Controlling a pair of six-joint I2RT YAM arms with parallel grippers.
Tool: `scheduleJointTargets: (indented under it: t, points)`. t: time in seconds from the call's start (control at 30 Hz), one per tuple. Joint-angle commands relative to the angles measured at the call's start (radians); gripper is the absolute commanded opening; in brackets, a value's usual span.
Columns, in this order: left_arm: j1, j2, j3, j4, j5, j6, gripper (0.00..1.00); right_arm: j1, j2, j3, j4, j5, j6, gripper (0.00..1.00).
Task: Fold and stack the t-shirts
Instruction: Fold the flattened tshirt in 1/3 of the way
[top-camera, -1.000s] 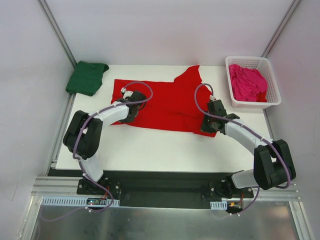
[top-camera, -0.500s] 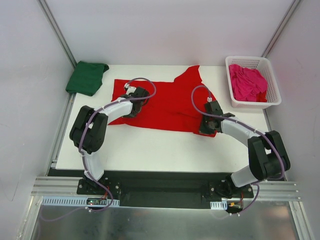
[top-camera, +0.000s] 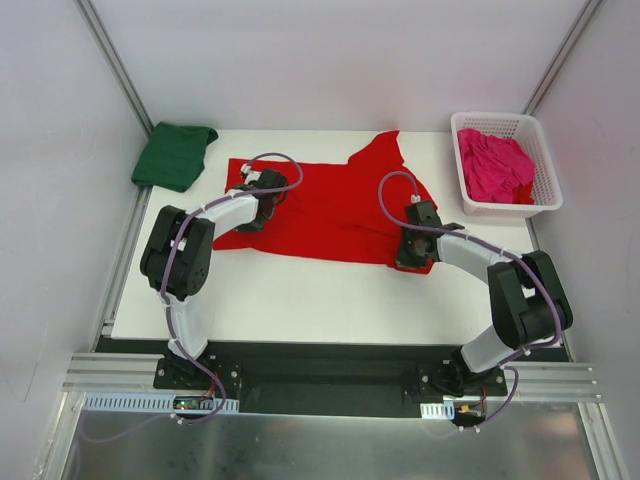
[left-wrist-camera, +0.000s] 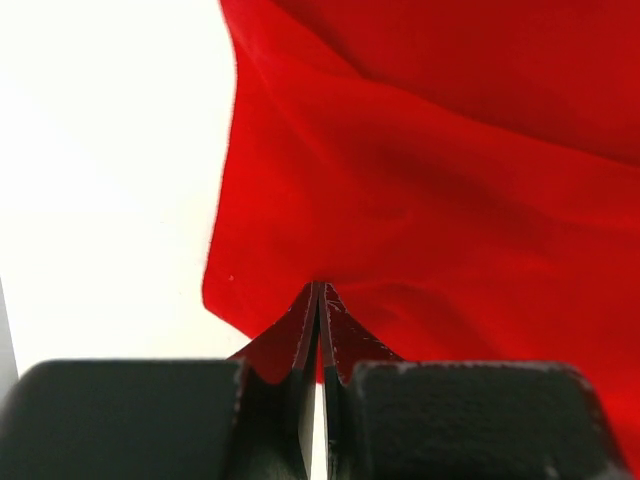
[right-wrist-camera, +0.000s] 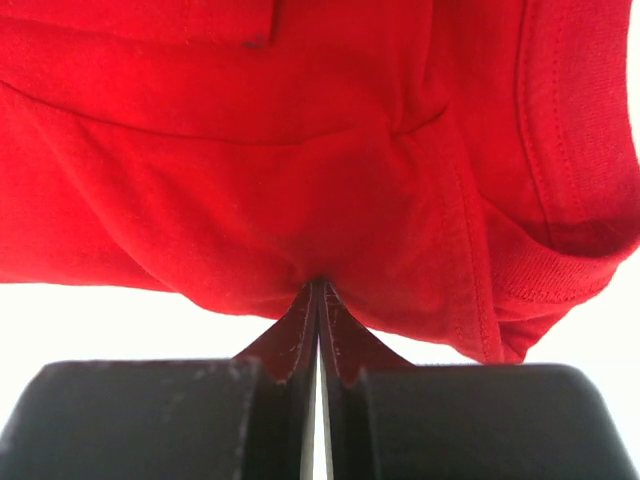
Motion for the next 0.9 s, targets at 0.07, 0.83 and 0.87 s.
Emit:
scheduleJointTargets:
  t: [0.07, 0.83, 0.87]
  points:
    - [0.052, 0.028, 0.049, -0.038, 0.020, 0.040, 0.00, 0.005, 0.014, 0.041, 0.002, 0.025, -0.020, 0.02]
    - [0.156, 0.014, -0.013, -0.151, 0.314, 0.032, 0.00, 0.004, -0.021, 0.090, -0.122, 0.097, -0.069, 0.02]
    - [0.161, 0.019, -0.011, -0.158, 0.314, 0.035, 0.00, 0.004, -0.021, 0.093, -0.133, 0.117, -0.078, 0.02]
